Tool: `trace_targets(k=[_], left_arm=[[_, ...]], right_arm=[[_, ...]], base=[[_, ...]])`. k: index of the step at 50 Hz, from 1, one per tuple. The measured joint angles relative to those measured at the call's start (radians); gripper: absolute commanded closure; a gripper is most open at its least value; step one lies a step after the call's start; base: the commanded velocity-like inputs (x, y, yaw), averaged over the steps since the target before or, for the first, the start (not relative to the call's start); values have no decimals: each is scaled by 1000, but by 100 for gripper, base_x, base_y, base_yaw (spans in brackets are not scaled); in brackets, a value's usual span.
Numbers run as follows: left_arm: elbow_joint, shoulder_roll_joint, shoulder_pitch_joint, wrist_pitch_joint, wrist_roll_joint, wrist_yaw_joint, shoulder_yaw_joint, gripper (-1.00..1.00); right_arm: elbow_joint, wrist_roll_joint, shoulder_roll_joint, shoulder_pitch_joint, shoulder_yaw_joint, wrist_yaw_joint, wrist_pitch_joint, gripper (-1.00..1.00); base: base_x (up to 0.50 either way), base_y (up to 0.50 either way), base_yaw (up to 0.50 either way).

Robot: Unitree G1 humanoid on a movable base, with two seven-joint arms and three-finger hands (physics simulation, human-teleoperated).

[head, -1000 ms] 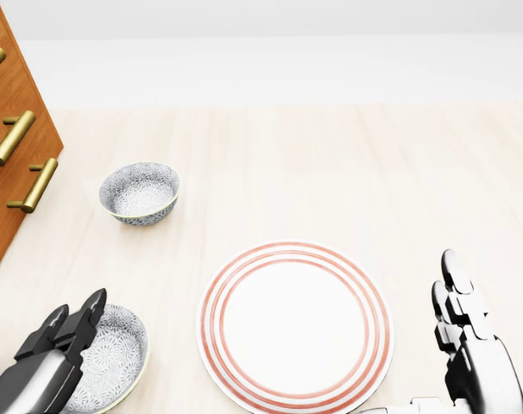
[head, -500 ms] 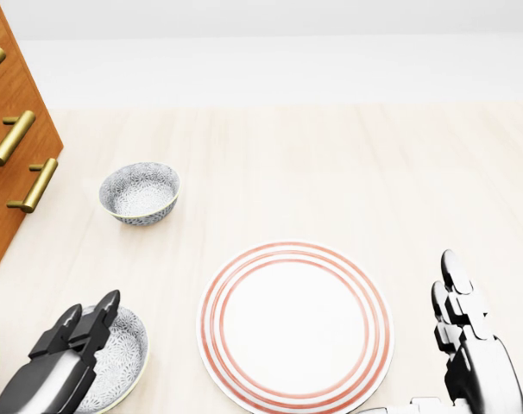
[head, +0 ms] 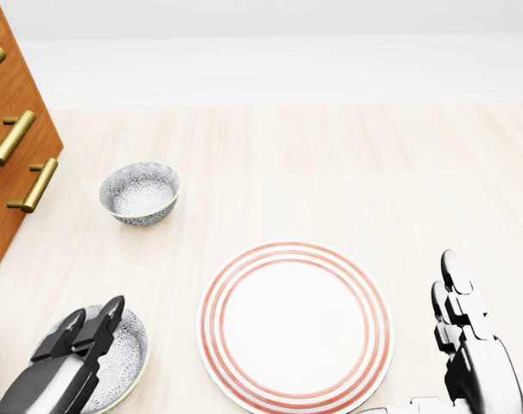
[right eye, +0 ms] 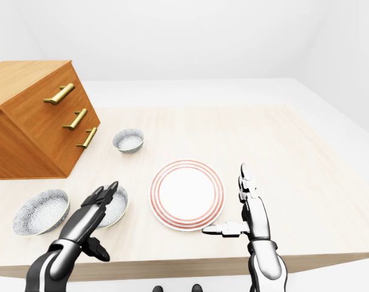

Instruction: Put the bowl in the middle on the plate.

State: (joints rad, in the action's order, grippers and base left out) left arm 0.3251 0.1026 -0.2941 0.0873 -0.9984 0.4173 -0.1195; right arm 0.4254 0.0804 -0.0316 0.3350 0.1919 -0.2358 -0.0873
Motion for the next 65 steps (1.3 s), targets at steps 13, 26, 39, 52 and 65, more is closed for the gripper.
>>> trace_targets(k=[13,26,39,52,65], left_arm=[[69,-15,-67,0,7,95,-70,-100],[74,-41,-84,0,10,131,-127,-100],[61,-47,-78,0,7,126,-148,-100],[55,-47,-71,0,1,117,-144,-100],[47,-40,-56,0,-10,96,-126,-100]], right_arm=[[0,1,0,0,0,1,0,-100],[6,1,-1,2,-2,1,0,-100],[1,0,0,0,-1,1,0,-100],[-1,0,0,-2,-1,1,0,-100],[-4,-1,1,-3,-1,2,0,-100]], base=[[0,0,0],[0,0,0],[0,0,0],[0,0,0],[0,0,0]])
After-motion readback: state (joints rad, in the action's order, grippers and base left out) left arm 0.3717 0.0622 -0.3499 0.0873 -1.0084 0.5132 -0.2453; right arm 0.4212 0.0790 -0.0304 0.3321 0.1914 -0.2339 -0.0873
